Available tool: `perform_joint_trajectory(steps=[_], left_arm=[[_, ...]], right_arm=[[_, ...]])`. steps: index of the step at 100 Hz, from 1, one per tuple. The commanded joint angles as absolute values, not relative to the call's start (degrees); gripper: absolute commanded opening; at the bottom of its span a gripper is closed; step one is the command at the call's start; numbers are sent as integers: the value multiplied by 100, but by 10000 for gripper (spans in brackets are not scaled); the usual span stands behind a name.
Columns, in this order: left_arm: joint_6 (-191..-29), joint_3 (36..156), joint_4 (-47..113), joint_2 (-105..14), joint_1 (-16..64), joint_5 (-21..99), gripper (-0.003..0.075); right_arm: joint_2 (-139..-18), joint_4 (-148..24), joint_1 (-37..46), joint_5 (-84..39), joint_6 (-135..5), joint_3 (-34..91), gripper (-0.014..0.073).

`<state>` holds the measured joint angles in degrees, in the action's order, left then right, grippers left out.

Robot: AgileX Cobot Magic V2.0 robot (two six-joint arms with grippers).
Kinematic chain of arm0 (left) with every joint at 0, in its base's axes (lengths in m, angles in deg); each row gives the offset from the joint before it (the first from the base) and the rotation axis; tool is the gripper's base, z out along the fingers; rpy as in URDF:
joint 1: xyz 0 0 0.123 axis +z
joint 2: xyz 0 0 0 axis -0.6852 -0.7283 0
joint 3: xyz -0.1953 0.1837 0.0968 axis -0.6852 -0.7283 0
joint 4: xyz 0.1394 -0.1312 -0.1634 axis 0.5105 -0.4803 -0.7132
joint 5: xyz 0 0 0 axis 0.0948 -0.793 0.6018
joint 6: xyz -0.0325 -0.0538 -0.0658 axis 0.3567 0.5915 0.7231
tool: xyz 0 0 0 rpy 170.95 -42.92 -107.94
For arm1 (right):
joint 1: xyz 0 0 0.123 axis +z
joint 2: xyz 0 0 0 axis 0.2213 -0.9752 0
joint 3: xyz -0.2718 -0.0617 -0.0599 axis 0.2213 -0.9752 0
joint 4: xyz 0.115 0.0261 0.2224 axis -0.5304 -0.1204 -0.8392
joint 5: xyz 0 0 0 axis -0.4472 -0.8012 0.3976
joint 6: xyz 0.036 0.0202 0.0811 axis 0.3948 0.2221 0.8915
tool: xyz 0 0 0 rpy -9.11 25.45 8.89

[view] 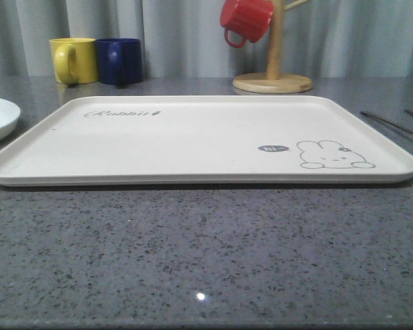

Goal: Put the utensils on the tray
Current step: 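Lower the left gripper to the white plate's rim and grasp it, then lift the white plate with the left gripper and lower it onto the tray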

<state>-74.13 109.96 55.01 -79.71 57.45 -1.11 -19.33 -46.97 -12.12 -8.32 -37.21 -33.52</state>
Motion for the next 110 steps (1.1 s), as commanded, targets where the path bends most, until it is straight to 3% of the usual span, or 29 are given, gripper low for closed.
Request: perform_joint_trajectory(steps=[1,46,90,110], left_arm=[[-7643,11133,5205,-7442,5869,122,-19],[-8783,11540,3258,-6711,5886,-305,-19],[-8745,12263,3150,-7557,3937,-422,-19],[-8693,12571,3043,-8264,3478,-448,-19]], right_arm=[[-1822,-4618,-1231,-354,-3769,-3370,-69],[-1822,-4618,-1231,-354,-3769,-3370,-69],[-1822,-4618,-1231,-354,-3769,-3370,-69],[-1822,-4618,-1231,-354,-3769,-3370,-69]])
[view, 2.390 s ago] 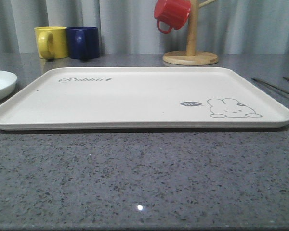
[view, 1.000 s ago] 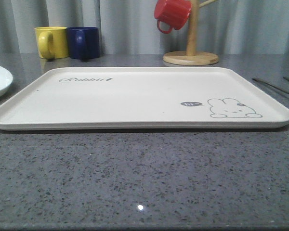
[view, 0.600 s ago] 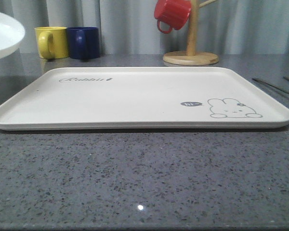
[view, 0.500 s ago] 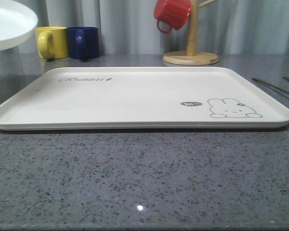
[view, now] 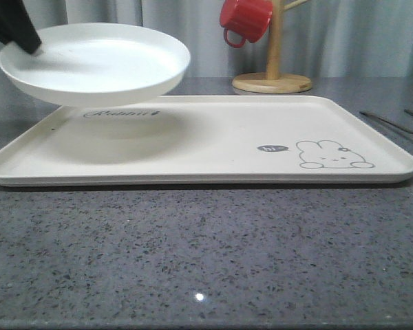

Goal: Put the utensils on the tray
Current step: 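Lift the white plate with the left gripper and lower it onto the tray, then open the left gripper and raise it away from the plate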

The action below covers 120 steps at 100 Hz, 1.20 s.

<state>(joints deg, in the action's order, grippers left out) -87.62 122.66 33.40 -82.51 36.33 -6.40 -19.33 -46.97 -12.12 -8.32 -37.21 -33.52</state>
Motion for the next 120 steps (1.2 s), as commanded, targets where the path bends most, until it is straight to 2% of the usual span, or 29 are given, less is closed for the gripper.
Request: perform_joint_trajectory(steps=[1,62,69,82,89,95,120], left_arm=[[-8695,12587,3031,-8310,3476,-460,-19],[-8691,12708,2909,-9072,3382,-587,-9],[-8691,12708,2909,-9072,3393,-587,51],[-8691,12708,2909,-9072,3393,-575,258],[-8691,12708,2909,-9072,3393,-552,337],[-8691,12708,2909,-9060,3393,-517,360],[-8789,12708,2909,-8740,3393,-41,358]], right_arm=[[-1822,-4618,-1231,-354,-3769,-3370,-69],[-1822,-4618,-1231,-354,-3769,-3370,-69],[-1822,-4618,-1231,-354,-3769,-3370,-69],[-1822,-4618,-1231,-354,-3769,-3370,-69],[-1822,-4618,-1231,-354,-3769,-3370,-69],[-1822,-4618,-1231,-354,-3769,-3370,-69],[-1822,-4618,-1231,-354,-3769,-3370,-69]])
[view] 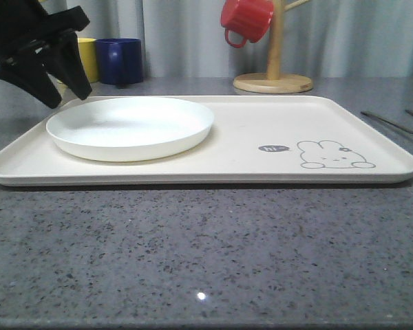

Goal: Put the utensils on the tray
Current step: 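Open the left gripper and raise it away from the plate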

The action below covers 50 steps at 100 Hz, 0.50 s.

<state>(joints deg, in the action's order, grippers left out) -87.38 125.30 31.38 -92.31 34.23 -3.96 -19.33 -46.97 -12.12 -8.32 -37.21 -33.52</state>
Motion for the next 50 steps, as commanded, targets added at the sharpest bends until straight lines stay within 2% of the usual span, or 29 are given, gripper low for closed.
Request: perform_joint_trajectory(steps=[1,26,50], left_arm=[[-8789,12708,2909,-8723,3393,-22,358],[-8789,12238,2948,-7830,3393,889,358],[-8789,10815,3212,-6338,3393,2219,358]], right_arm=[[-1822,-4618,-1231,-354,-3769,-3370,-69],[-1822,-4618,-1231,-354,-3769,-3370,-69],[-1822,-4618,-1231,-354,-3769,-3370,-69]])
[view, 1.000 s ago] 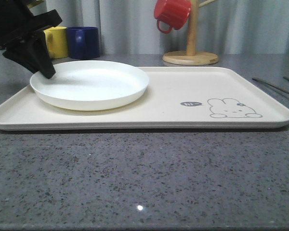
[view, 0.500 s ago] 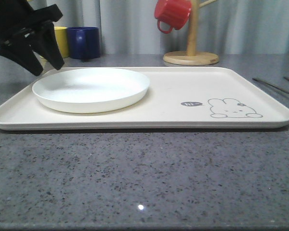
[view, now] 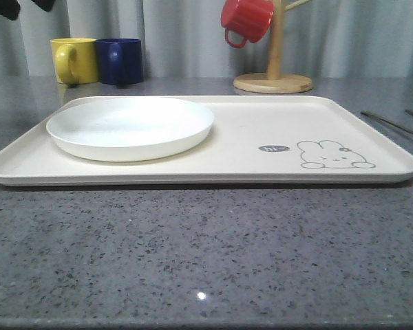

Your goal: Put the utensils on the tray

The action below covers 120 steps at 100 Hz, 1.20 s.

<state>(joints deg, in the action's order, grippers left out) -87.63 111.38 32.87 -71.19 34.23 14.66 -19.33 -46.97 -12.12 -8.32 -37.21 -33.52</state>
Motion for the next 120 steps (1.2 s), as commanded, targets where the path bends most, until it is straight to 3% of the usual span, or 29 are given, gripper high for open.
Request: perform_joint_trajectory(steps=[1,31,72,82,105,120], left_arm=[[-8789,10717,3212,-6289,3393,2300,358],[-8789,8548,3212,-4087,3393,3750,358],[-9061,6483,3314,-1936,3393,4379,351],[-9061,6317,3327,-1662,3393,4405,285],[-9061,6305,3327,-1508,3393,4509,-15],[-9061,6305,3327,-1508,3393,4509,-19]], right_arm=[[-1822,-4618,-1231,-354,-3769,-3370,-69],[-1822,-4618,-1231,-354,-3769,-3370,-69],[-1822,-4618,-1231,-354,-3769,-3370,-69],[-1822,-4618,-1231,-354,-3769,-3370,-69],[-1822,-4618,-1231,-354,-3769,-3370,-69],[-1822,-4618,-1231,-319,-3769,-3370,-69]])
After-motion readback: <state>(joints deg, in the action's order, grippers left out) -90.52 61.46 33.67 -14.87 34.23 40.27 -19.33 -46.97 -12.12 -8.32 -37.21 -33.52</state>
